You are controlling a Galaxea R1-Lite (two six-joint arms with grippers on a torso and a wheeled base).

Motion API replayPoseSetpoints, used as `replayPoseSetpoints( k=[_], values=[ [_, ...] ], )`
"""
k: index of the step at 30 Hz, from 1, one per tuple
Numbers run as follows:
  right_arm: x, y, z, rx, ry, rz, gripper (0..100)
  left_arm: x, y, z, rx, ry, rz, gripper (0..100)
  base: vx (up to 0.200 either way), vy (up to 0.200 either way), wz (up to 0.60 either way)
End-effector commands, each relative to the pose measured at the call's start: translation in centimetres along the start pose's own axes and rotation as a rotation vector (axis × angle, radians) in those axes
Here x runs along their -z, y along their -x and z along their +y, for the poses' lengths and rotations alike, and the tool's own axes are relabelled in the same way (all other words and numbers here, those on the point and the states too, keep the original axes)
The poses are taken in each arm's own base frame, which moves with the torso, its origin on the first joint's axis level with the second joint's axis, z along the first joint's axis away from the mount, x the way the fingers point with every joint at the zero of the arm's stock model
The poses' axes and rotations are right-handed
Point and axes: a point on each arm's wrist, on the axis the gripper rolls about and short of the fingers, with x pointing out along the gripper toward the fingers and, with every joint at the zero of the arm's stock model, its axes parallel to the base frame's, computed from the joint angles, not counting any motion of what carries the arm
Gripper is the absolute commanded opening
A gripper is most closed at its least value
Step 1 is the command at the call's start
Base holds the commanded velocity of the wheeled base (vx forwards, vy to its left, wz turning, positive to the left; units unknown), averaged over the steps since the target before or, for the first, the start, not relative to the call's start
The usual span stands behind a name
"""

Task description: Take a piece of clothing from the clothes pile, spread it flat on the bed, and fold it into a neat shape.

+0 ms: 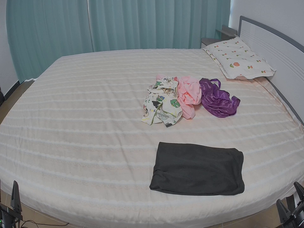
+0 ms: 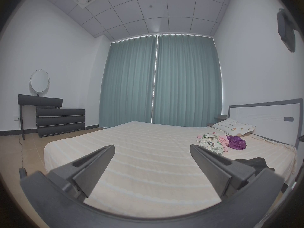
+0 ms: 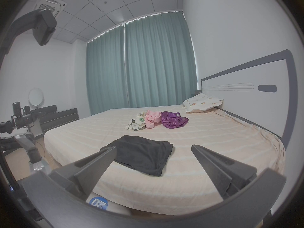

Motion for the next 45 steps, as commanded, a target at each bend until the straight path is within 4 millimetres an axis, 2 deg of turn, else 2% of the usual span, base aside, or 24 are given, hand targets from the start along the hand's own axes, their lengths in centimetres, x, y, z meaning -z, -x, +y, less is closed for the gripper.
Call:
replayPoseSetpoints(
  k=[1, 4, 9, 13, 15, 22, 25, 27, 35, 40, 45],
  values=[
    [0.07, 0.08, -0.12, 0.059, -0.014, -0.016, 100, 1.62, 0.16, 0.14, -0.004, -0.026, 0.088, 100, 0.000, 0.000, 0.00],
    [0.09, 0.08, -0.26, 0.128, -0.015, -0.015, 100, 1.55, 0.15, 0.13, -0.001, -0.027, 0.081, 100, 0.000, 0.000, 0.00],
    [0.09, 0.08, -0.28, 0.134, -0.016, -0.015, 100, 1.58, 0.15, 0.05, 0.035, -0.054, 0.088, 100, 0.000, 0.000, 0.00],
    [0.09, 0.08, -0.28, 0.137, -0.015, -0.015, 100, 1.66, 0.20, -0.32, 0.205, -0.053, 0.102, 100, 0.000, 0.000, 0.00],
    [0.05, 0.09, -0.28, 0.135, -0.013, -0.016, 100, 1.66, 0.20, -0.39, 0.236, -0.049, 0.105, 100, 0.000, 0.000, 0.00],
    [0.08, 0.07, -0.16, 0.082, 0.025, -0.008, 100, 1.68, 0.19, -0.38, 0.229, -0.039, 0.109, 100, 0.000, 0.000, 0.00],
    [0.09, 0.07, -0.09, 0.053, 0.034, -0.003, 100, 1.66, 0.15, -0.18, 0.139, -0.052, 0.103, 100, 0.000, 0.000, 0.00],
    [0.09, 0.07, -0.10, 0.055, 0.024, -0.004, 100, 1.78, 0.16, -0.05, 0.088, -0.063, 0.110, 100, 0.000, 0.000, 0.00],
    [0.04, 0.08, -0.26, 0.126, -0.002, -0.014, 100, 1.96, 0.18, -0.04, 0.088, -0.028, 0.130, 100, 0.000, 0.000, 0.00],
    [-0.01, 0.07, -0.31, 0.150, -0.040, -0.021, 100, 1.97, 0.19, -0.10, 0.112, -0.025, 0.132, 100, 0.000, 0.000, 0.00],
    [-0.06, 0.09, -0.42, 0.199, -0.044, -0.034, 100, 2.32, 0.21, -0.34, 0.244, -0.105, 0.179, 100, 0.000, 0.000, 0.00]
  ],
)
